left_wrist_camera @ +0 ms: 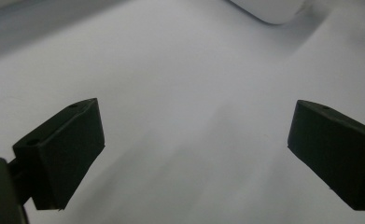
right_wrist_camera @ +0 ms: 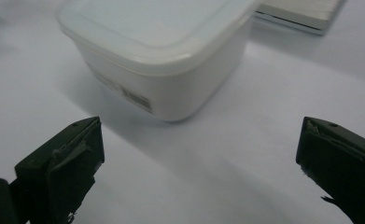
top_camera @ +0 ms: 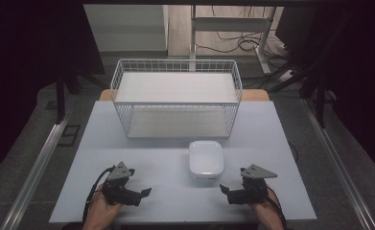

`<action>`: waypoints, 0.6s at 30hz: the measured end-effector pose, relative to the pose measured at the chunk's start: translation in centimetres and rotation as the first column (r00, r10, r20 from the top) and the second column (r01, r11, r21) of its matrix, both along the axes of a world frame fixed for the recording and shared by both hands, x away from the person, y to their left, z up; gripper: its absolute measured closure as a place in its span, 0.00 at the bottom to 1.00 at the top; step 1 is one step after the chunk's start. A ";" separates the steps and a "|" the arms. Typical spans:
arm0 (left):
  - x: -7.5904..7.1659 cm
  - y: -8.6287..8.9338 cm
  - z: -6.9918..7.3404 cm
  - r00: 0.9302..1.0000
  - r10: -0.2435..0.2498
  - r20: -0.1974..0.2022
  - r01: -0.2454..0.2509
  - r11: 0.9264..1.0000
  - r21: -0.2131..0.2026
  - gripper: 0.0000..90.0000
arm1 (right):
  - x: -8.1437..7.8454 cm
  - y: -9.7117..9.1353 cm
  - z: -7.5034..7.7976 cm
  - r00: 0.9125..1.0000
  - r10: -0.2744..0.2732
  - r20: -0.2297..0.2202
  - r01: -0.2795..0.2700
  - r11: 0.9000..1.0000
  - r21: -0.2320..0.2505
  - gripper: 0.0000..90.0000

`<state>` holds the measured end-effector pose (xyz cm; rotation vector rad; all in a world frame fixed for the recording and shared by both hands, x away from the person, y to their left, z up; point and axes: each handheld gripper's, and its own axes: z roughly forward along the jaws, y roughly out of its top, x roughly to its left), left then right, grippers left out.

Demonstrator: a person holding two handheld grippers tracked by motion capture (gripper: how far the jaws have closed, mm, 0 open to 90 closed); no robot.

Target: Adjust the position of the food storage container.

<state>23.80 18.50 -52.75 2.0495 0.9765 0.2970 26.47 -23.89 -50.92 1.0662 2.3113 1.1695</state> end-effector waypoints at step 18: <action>0.1 0.5 -0.1 1.000 0.025 0.017 -0.025 1.000 0.013 0.04 | 0.9 -1.0 0.1 0.996 -0.073 -0.060 0.073 0.997 0.001 0.00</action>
